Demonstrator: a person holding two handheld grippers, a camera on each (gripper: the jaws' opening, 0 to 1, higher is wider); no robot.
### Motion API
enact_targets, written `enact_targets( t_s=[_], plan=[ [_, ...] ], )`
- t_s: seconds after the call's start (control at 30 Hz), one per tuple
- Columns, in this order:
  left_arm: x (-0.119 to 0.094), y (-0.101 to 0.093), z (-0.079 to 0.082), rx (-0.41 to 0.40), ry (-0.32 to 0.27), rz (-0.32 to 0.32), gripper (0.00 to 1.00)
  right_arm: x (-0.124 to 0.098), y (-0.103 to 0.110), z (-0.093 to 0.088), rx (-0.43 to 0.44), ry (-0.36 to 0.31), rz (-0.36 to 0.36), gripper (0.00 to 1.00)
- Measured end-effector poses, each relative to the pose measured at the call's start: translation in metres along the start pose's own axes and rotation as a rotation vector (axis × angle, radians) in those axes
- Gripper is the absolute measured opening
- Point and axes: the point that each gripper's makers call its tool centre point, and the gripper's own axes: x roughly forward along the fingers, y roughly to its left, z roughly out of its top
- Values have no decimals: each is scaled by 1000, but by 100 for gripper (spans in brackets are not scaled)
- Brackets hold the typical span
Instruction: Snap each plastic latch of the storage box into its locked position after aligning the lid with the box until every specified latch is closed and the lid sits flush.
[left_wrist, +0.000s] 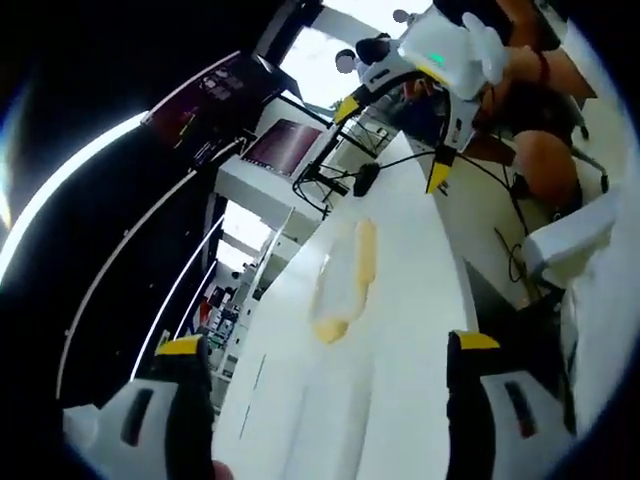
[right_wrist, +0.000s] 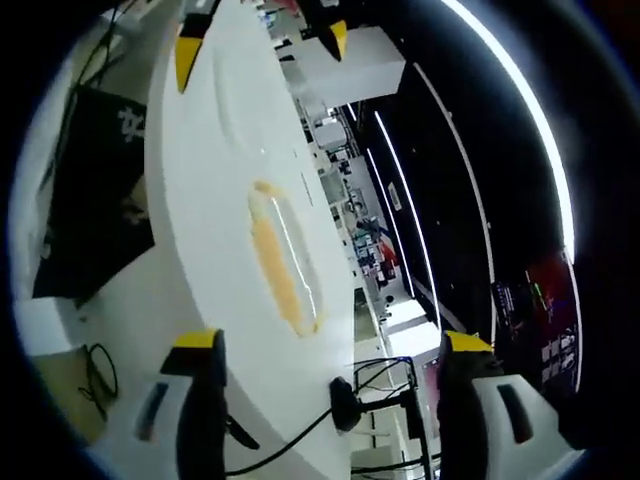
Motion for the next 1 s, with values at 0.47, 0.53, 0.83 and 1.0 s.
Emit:
enact_targets(
  t_s=[0.47,0.53,0.83,1.0],
  plan=[
    [26,13,-9,-15,55,-22,92,19,-12,3,7,-21,13,86],
    [29,12,-10,-18,62,-25,92,21,-13,2,5,-22,14,86],
    [51,21,-17,-36,83,-50,91,31,-23,-2,-6,-25,12,85],
    [61,25,-21,-59,95,-57,91,39,-31,-5,-20,-19,6,84]
  ],
)
